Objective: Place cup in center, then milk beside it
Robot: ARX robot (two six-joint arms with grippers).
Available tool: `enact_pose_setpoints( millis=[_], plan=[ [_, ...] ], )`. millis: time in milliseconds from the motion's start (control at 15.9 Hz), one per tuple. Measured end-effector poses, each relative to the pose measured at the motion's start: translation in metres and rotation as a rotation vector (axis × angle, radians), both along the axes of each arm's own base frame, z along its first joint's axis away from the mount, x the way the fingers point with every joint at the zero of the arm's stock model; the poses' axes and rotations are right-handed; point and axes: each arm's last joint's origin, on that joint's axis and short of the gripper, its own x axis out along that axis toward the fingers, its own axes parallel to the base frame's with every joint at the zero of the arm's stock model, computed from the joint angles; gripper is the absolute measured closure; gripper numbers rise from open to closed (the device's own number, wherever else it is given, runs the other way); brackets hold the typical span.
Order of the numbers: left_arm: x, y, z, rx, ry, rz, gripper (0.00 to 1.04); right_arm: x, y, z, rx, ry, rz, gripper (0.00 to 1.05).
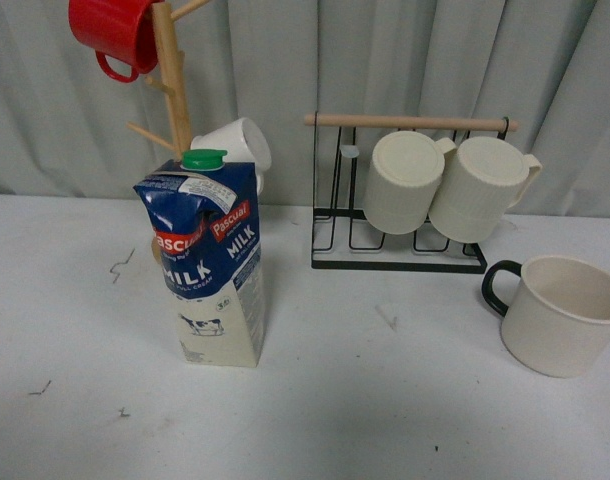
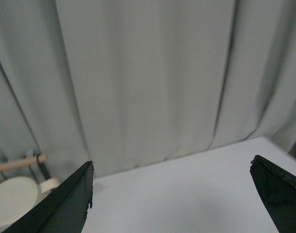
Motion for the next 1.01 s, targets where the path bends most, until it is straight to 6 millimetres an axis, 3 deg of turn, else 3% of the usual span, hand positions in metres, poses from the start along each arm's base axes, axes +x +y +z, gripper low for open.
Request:
enact_pose_setpoints(
  millis=[63,126,189,315,441,945,1008],
  plan=[
    [0.0,0.0,0.0,0.0,0.0,0.0,0.07,0.103,-0.002,-0.013,0.103,0.271,0.141,0.07],
    [0.0,0.0,0.0,0.0,0.0,0.0,0.07,0.129,0.01,-0.021,0.133,0.381,0.208,0.07],
    [0.0,0.0,0.0,0.0,0.0,0.0,0.07,0.137,0.02,-0.03,0.147,0.459,0.251,0.07],
    [0.0,0.0,0.0,0.0,0.0,0.0,0.07,0.141,0.034,-0.059,0.179,0.604,0.301,0.07],
    [0.0,0.0,0.0,0.0,0.0,0.0,0.07,0.137,0.035,-0.075,0.204,0.654,0.308,0.07],
    [0.0,0.0,0.0,0.0,0.0,0.0,0.07,0.132,0.031,-0.094,0.235,0.699,0.315,0.07],
    [0.0,0.0,0.0,0.0,0.0,0.0,0.07,0.132,0.027,-0.104,0.257,0.729,0.322,0.07]
  ],
)
